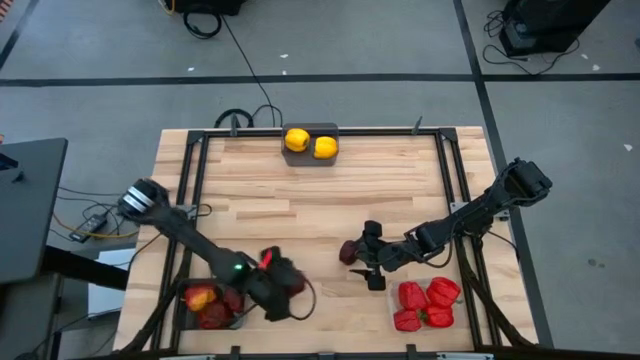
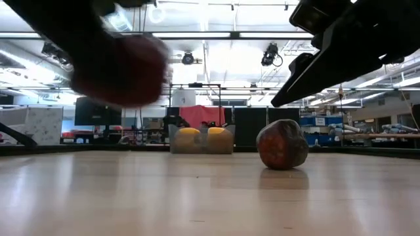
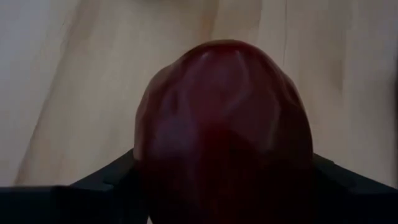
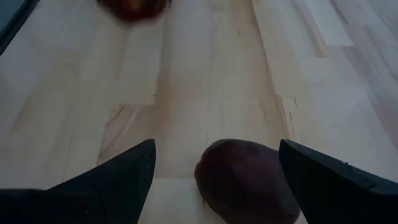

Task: Sort produce into baskets
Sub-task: Put the red apple into the bottom black bin

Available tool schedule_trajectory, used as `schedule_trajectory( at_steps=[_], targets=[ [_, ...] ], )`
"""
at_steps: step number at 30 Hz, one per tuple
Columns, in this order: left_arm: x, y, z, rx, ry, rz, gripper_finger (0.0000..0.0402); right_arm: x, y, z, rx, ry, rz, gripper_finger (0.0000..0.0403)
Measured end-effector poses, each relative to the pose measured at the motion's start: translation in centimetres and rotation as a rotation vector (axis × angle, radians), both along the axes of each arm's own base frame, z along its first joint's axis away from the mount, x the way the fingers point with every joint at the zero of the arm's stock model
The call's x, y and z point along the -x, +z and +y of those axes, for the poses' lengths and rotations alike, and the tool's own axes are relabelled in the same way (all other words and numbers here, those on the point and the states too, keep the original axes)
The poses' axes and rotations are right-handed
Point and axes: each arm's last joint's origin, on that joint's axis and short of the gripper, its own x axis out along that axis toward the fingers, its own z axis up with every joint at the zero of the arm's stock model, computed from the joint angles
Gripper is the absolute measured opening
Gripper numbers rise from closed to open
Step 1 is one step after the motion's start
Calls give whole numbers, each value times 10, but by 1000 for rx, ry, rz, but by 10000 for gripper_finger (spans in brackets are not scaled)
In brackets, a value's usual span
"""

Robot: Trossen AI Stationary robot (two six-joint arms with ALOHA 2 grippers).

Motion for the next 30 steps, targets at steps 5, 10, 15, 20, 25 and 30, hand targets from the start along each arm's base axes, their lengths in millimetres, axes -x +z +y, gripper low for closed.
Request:
schedule_trajectory(
  at_steps=[5,10,15,20,25,30],
  targets=[
    [40,45,-13,23,-11,227,287,0,0,1,-41,17,11,350],
    [72,56,-30,30,51,312,292,0,0,1,-37,-13,-4,350],
    [104,50,-46,35,125,382,292,-2,2,0,-40,-36,-28,350],
    [127,49,-56,19,171,384,292,-2,2,1,-53,-21,-26,350],
    [141,48,-58,-27,242,388,294,-3,3,-1,-60,-23,-33,350],
    [146,45,-55,-64,304,360,329,-5,4,-4,-67,-37,-49,350]
  ],
)
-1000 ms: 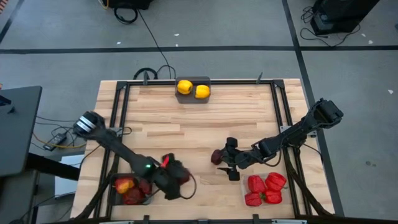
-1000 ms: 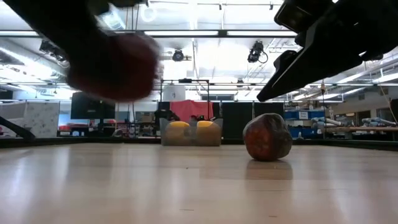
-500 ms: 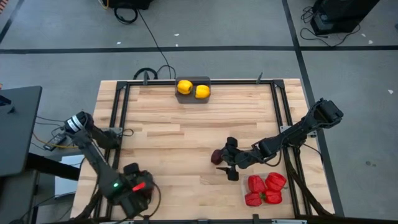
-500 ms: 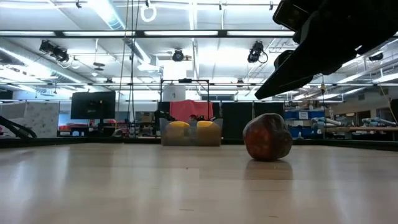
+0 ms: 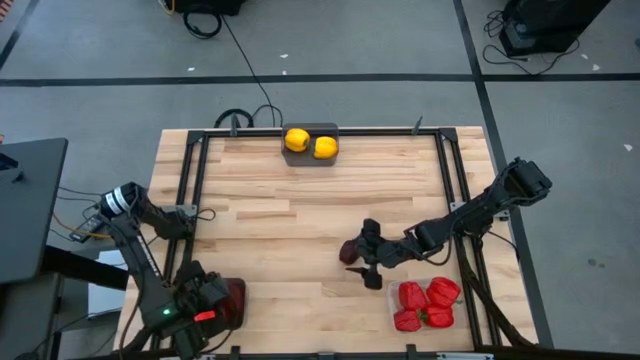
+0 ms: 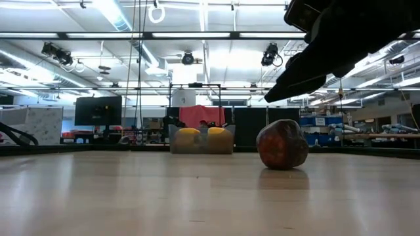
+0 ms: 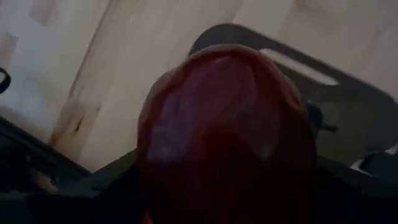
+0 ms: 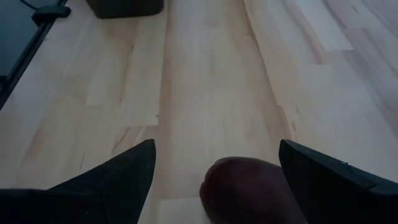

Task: Sort produce into baskets
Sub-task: Put the red apple into the bottom black bin

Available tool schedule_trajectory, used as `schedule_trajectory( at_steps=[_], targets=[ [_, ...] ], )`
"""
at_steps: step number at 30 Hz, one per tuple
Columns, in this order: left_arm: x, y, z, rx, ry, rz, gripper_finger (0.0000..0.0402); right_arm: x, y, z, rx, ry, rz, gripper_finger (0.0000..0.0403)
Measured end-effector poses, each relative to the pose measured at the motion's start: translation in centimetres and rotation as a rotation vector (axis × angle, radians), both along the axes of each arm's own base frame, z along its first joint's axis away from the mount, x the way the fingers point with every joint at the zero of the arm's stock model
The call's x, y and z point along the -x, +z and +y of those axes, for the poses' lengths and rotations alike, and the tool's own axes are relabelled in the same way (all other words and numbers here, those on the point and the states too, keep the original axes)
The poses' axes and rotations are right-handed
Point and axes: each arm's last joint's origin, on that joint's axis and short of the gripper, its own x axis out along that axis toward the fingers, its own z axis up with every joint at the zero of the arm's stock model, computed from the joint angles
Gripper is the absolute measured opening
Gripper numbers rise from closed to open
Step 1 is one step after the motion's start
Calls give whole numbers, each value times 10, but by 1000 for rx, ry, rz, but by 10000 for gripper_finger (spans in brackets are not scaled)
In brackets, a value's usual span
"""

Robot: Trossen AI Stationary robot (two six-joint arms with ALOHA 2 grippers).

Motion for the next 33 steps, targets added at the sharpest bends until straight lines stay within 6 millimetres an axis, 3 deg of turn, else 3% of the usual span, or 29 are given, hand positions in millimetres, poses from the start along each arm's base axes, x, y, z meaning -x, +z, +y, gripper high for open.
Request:
schedule_trajectory(
  at_steps=[6,10,17,21,25,33],
  targets=[
    [4,-4,3,19,21,124,393,0,0,-1,5,2,-2,350],
    [5,1,8,-11,57,168,382,0,0,-1,5,2,-2,350],
    [-20,27,23,-192,-18,-44,379,-1,0,-3,4,-6,-2,350],
    [-42,42,37,-228,-26,-76,379,-3,0,-6,-8,-27,-1,350],
    [-70,44,49,-245,-71,-149,379,-3,0,-6,1,-19,-1,350],
    [-154,24,74,-192,-234,-474,379,-2,-2,-8,29,-14,22,350]
  ],
)
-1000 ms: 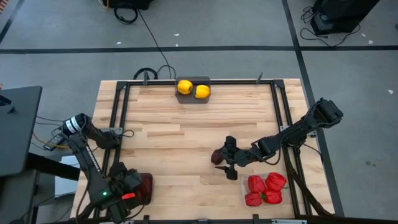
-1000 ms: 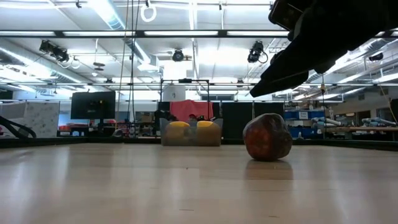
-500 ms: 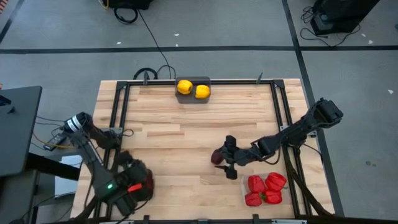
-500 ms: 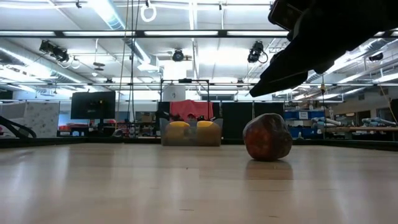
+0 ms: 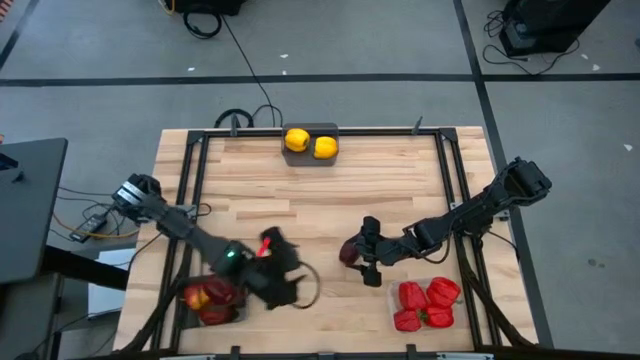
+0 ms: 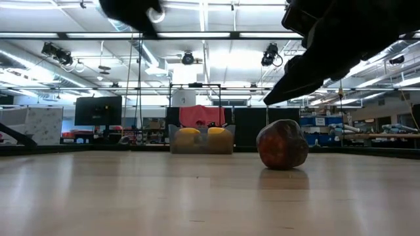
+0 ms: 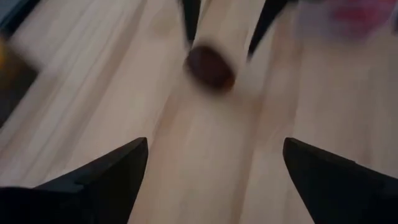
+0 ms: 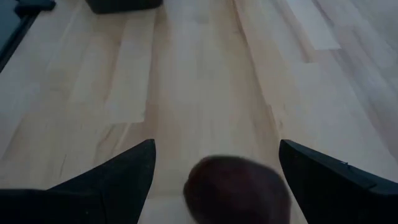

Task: Sort produce into baskets
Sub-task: Put the red apple into the bottom black bin

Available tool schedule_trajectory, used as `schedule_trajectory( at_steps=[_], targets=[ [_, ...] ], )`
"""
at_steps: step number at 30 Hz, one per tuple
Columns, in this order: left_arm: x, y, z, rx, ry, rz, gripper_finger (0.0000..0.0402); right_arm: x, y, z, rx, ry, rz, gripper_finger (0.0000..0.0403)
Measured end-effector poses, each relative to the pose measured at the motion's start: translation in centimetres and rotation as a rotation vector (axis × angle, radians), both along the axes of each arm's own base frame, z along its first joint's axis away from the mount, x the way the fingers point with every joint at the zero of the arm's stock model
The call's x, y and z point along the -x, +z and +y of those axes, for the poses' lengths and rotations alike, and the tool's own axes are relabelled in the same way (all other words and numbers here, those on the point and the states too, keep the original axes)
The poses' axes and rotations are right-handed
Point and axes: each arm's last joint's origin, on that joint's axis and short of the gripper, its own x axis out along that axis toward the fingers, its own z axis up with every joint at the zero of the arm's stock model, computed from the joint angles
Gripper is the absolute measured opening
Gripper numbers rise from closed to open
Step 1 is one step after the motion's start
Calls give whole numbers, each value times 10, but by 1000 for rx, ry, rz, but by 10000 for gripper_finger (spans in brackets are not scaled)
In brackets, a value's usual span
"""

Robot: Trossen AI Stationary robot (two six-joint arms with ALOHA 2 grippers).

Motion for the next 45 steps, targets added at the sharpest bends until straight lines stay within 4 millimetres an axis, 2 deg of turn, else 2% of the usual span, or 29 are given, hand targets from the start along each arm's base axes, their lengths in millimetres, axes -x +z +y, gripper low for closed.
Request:
schedule_trajectory(
  at_steps=[4,8,13,20,28,30,38,41,45],
  targets=[
    [-32,-11,19,27,-29,-173,379,3,3,-2,-2,-17,6,350],
    [-52,-19,43,55,36,-279,379,16,17,-11,38,-197,-2,350],
    [-78,-45,64,128,43,-285,379,39,34,-25,71,-445,-32,350],
    [-111,-83,76,216,46,-318,379,51,46,-29,24,-469,-46,350],
    [-130,-116,83,212,67,-304,379,49,42,-26,13,-450,-28,350],
    [-130,-125,82,211,62,-271,379,47,43,-26,5,-452,-39,350],
    [-132,-141,80,239,23,-215,371,46,41,-24,-7,-439,-33,350],
    [-133,-145,79,236,28,-204,339,47,41,-25,-5,-439,-30,350],
    [-133,-146,80,230,35,-206,263,47,41,-25,-5,-443,-24,350]
  ],
)
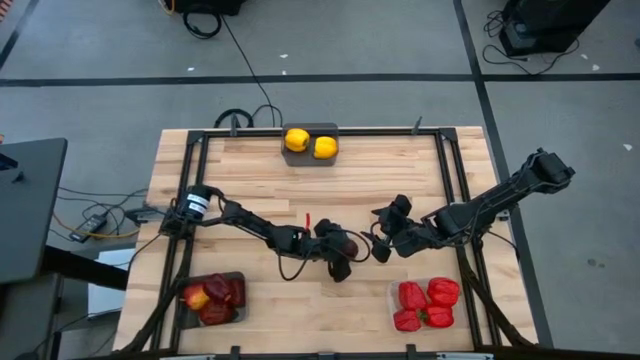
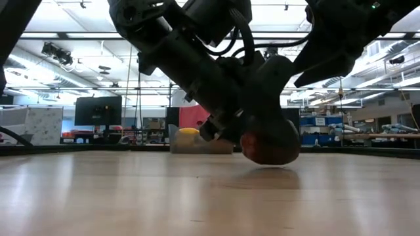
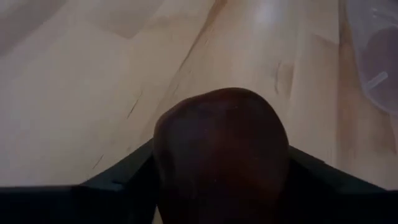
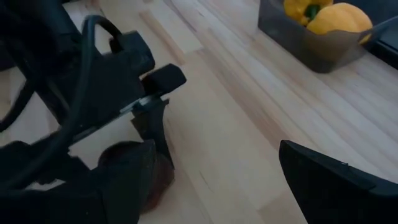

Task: Sort produce into baskets
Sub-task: Put the red apple into the bottom black bin

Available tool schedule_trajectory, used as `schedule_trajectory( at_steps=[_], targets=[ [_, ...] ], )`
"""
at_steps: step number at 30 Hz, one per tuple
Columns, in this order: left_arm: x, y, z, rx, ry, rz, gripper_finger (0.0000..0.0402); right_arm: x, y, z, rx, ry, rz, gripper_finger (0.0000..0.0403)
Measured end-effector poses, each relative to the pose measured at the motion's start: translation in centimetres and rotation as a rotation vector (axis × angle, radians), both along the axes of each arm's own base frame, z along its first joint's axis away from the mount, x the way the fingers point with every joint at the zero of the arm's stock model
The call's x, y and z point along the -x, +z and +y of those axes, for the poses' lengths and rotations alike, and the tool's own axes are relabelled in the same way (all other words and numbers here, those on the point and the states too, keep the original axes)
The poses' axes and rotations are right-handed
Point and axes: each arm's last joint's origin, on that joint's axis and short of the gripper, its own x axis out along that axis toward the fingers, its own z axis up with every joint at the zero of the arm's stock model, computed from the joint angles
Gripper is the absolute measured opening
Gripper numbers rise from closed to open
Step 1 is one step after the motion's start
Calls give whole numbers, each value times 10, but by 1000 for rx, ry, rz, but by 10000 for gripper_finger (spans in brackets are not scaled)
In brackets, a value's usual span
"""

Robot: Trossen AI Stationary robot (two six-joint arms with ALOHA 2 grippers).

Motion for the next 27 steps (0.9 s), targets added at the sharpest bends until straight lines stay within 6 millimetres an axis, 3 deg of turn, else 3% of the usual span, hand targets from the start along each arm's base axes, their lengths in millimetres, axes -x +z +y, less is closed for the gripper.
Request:
schedule_trajectory(
  at_steps=[5,9,14,19,22,27],
  targets=[
    [2,7,1,-9,-1,5,249,1,-1,0,-4,-3,9,350],
    [21,23,-4,-39,-19,151,249,2,-2,1,-11,5,27,350],
    [66,71,-30,-89,-30,275,249,4,-3,2,-8,11,37,350],
    [124,113,-73,-16,-52,309,249,4,-3,2,-17,-5,31,350],
    [161,121,-97,55,-49,387,251,4,-3,2,-11,-12,25,350],
    [209,118,-129,137,-5,545,252,3,-2,1,-11,-17,15,350]
  ],
)
